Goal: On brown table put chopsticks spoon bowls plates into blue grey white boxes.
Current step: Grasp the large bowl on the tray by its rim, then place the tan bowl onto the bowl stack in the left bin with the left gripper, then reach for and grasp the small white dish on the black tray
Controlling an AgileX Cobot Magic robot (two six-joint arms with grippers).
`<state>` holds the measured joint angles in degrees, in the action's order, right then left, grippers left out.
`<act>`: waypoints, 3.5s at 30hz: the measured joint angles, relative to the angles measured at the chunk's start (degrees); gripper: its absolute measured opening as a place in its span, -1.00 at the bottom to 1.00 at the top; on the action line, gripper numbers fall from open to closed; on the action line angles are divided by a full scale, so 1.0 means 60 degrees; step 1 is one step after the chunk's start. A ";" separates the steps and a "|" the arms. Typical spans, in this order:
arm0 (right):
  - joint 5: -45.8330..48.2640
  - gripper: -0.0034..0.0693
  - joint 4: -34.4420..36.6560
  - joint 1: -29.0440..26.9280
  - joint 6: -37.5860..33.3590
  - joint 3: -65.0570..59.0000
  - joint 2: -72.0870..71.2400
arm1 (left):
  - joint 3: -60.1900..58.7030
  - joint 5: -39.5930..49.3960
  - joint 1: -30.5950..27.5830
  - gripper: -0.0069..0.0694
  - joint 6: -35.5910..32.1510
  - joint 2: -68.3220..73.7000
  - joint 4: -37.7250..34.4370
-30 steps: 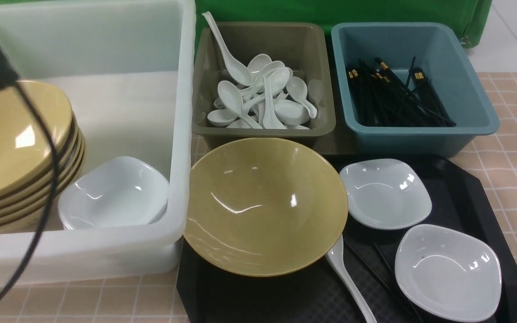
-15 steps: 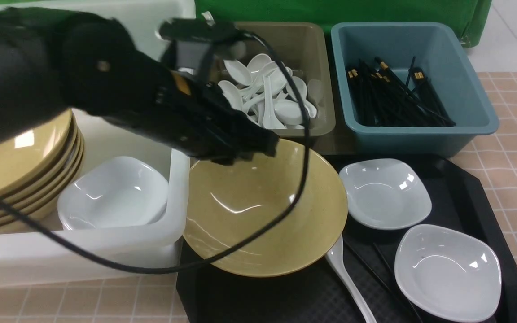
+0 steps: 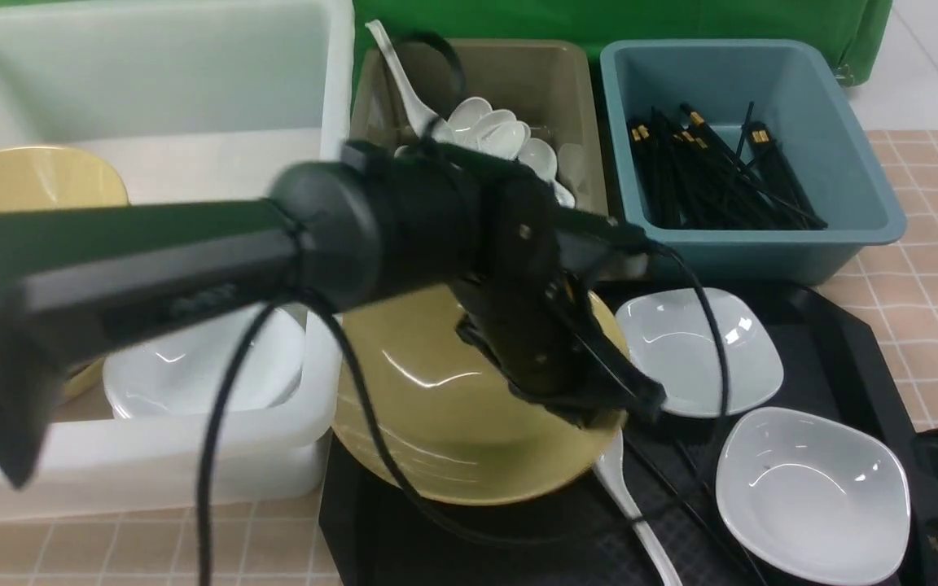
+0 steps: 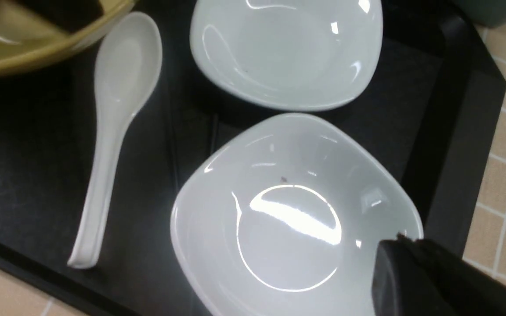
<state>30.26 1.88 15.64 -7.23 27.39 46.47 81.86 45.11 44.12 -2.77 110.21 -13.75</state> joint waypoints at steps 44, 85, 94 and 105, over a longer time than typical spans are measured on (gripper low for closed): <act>-0.0621 -0.66 0.0019 0.0000 0.0990 -0.0007 0.0011 | 0.3212 0.3723 -0.1440 -0.71 -0.0044 0.0519 0.2738; -0.0886 -0.63 0.0026 0.0000 0.1030 -0.0249 0.0018 | -0.3203 -0.1819 -1.2025 -0.79 0.1814 -0.6323 0.1597; -0.1138 -0.63 0.0026 0.0000 0.1206 -0.0346 0.0018 | -0.3229 -0.1365 -1.2159 -0.05 0.1310 -0.5742 0.1523; 0.0068 -0.43 0.0026 0.0000 0.1016 -0.0240 0.0770 | -0.3229 -0.0943 -1.2084 0.76 0.1046 -0.7747 0.0772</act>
<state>30.67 2.04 15.64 -1.14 25.95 51.09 62.48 39.45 -28.38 3.50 63.73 -9.12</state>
